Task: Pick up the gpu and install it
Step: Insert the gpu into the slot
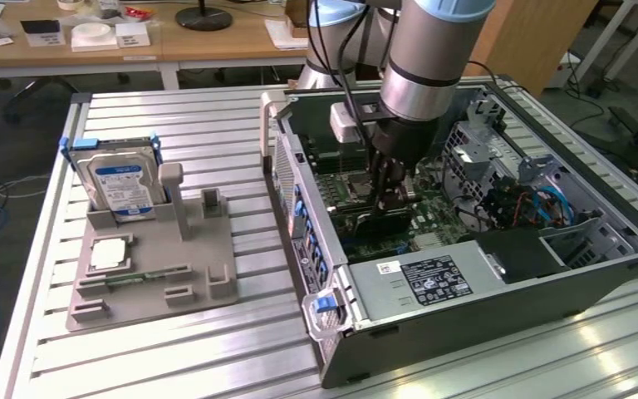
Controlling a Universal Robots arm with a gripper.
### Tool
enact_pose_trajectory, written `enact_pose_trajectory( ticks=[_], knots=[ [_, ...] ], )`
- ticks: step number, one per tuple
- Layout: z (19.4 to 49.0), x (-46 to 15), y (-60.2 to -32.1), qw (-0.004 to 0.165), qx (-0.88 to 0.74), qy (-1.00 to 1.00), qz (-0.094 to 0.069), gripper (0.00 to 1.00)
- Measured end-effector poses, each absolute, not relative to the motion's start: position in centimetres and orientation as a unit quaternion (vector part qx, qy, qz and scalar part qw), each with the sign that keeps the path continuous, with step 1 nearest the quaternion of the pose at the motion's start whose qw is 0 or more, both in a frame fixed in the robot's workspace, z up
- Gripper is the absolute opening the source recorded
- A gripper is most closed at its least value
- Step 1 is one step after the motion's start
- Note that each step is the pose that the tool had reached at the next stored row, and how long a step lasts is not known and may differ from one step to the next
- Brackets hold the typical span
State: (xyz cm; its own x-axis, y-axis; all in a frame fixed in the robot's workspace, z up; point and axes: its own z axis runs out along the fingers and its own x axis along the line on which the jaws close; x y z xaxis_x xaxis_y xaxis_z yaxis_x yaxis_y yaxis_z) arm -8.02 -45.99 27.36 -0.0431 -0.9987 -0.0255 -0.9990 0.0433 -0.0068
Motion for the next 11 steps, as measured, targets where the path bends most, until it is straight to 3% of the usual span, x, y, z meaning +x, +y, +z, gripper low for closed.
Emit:
enact_pose_trajectory(
  ticks=[3,5,6,11],
  knots=[
    [27.36,-8.02,-45.99,0.012,-0.692,0.722,0.006,0.16],
    [27.36,-8.02,-45.99,0.012,-0.692,0.722,0.006,0.16],
    [27.36,-8.02,-45.99,0.012,-0.692,0.722,0.006,0.1],
    [27.36,-8.02,-45.99,0.012,-0.692,0.722,0.006,0.11]
  ],
)
